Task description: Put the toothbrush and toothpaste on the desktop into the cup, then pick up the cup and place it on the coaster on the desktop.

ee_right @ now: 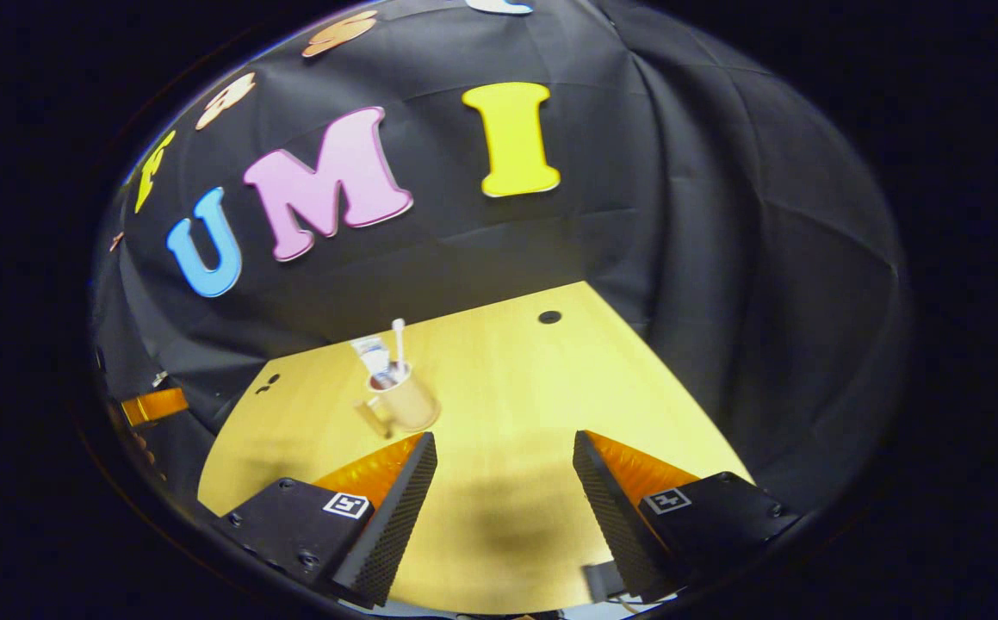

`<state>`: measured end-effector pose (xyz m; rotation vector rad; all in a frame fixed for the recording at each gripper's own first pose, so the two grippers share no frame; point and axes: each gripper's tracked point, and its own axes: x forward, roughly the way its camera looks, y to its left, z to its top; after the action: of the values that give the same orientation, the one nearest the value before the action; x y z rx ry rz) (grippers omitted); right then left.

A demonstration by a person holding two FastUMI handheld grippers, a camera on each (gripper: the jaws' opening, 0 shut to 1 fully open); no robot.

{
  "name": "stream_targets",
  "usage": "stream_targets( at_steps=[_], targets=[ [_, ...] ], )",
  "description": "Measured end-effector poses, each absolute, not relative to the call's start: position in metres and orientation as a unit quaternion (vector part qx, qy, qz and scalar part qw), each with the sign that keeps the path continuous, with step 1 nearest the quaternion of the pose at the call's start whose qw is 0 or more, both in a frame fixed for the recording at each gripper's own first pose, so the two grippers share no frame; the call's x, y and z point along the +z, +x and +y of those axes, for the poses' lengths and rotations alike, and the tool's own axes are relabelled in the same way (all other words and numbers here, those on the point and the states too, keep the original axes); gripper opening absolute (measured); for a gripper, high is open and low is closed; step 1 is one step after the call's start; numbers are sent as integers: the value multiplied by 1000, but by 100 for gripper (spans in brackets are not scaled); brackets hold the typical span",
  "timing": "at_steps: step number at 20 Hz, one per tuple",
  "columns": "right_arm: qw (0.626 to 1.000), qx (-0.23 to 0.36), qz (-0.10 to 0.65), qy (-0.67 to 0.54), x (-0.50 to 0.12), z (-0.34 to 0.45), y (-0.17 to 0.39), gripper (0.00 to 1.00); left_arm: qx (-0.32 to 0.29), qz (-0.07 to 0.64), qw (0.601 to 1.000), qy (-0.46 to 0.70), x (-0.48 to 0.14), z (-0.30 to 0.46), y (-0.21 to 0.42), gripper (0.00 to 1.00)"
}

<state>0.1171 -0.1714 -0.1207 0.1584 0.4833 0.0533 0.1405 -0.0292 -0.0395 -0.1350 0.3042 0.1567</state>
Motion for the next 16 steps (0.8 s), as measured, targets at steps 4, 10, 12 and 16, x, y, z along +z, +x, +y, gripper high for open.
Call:
stream_targets(
  at_steps=[4, 10, 12, 16],
  targets=[
    [969, 84, 230, 46, -106, -106, 79, 98, 128, 111, 982, -84, -52, -24, 63, 97],
    [966, 133, 217, 40, -79, -55, 45, 98, 103, 76, 990, -54, -40, -35, 14, 97],
    [967, 148, 207, 26, -75, -39, 31, 98, 92, 58, 992, -57, -29, -38, 4, 98],
    [967, 160, 195, 23, -68, -20, 16, 98, 84, 38, 995, -35, -22, -28, -11, 98]
  ],
)
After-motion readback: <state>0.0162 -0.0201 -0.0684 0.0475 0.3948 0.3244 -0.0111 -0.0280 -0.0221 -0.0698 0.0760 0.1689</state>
